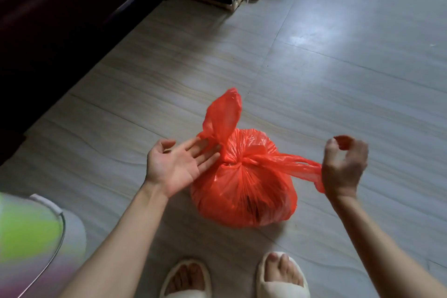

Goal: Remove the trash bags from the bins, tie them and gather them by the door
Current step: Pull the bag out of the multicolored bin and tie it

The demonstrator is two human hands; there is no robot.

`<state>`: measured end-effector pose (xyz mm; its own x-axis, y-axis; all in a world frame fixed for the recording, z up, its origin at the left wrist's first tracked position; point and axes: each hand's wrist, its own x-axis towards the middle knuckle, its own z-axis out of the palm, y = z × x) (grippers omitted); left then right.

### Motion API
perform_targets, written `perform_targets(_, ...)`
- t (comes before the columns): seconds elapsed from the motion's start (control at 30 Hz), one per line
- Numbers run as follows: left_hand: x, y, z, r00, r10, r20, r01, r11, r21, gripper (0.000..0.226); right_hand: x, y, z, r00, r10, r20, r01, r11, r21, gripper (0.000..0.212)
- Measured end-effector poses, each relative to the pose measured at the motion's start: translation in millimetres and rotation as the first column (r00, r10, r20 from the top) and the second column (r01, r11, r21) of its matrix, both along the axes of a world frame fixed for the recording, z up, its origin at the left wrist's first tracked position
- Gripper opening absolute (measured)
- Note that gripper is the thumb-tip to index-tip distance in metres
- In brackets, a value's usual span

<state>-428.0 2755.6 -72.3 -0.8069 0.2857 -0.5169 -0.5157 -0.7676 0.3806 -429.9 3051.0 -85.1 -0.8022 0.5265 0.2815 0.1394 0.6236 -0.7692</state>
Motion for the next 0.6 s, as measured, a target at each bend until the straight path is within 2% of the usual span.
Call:
perform_targets(0.07,0.9,5.0,-1.5,0.998,-0.005,-0.062,0.005,1.0,0.006,0.052,2.3,-15.2,7.6,0.964,0.252,-0.091,-0.221,0.94,0.258,0.026)
perform_targets(0.1,1.4,9.3,0.1,0.995,-0.04,-0.093,0.035,0.998,-0.06,0.041,5.3,-26.2,11.3,0.92,0.386,-0.072,-0.344,0.88,0.327,0.029)
perform_targets(0.17,0.4,19.4,5.5,0.985,-0.141,-0.103,0.1,0.939,-0.33,0.021,8.9,-47.8,19.3,0.841,0.534,0.088,-0.522,0.756,0.396,0.044)
perform_targets(0.2,0.7,23.7,7.4,0.973,-0.207,-0.098,0.135,0.864,-0.486,0.021,8.3,-57.8,21.3,0.811,0.54,0.227,-0.583,0.708,0.4,0.05)
perform_targets(0.23,0.6,26.3,7.5,0.957,-0.277,-0.088,0.159,0.753,-0.639,0.025,6.7,-65.5,20.6,0.773,0.498,0.394,-0.631,0.669,0.392,0.054)
perform_targets(0.27,0.6,28.1,7.4,0.933,-0.352,-0.077,0.158,0.591,-0.791,0.032,5.0,-69.3,19.4,0.73,0.42,0.539,-0.653,0.66,0.371,0.057)
perform_targets(0.3,0.9,29.7,6.7,0.905,-0.421,-0.055,0.136,0.41,-0.902,0.037,3.2,-69.5,18.3,0.709,0.346,0.615,-0.641,0.679,0.358,0.058)
perform_targets(0.37,0.4,30.7,4.4,0.892,-0.452,0.001,0.044,0.085,-0.995,0.039,2.8,-67.2,18.6,0.727,0.263,0.634,-0.583,0.723,0.369,0.06)
perform_targets(0.43,-0.5,33.3,5.6,0.899,-0.437,0.023,-0.048,-0.153,-0.987,0.037,3.9,-65.6,15.4,0.765,0.265,0.587,-0.525,0.784,0.33,0.056)
perform_targets(0.47,-0.6,35.2,5.5,0.893,-0.45,0.015,-0.097,-0.225,-0.97,0.037,3.0,-65.8,13.0,0.764,0.288,0.578,-0.507,0.822,0.26,0.051)
perform_targets(0.5,-0.5,38.5,5.9,0.883,-0.469,-0.015,-0.145,-0.244,-0.959,0.038,1.2,-67.2,10.6,0.752,0.329,0.571,-0.494,0.855,0.157,0.046)
perform_targets(0.53,0.2,42.7,6.8,0.878,-0.474,-0.074,-0.199,-0.219,-0.955,0.035,-2.1,-68.8,8.0,0.747,0.385,0.542,-0.477,0.878,0.034,0.039)
perform_targets(0.6,1.6,51.5,7.2,0.879,-0.426,-0.214,-0.286,-0.112,-0.952,0.024,-8.4,-73.3,8.3,0.766,0.483,0.424,-0.421,0.876,-0.236,0.028)
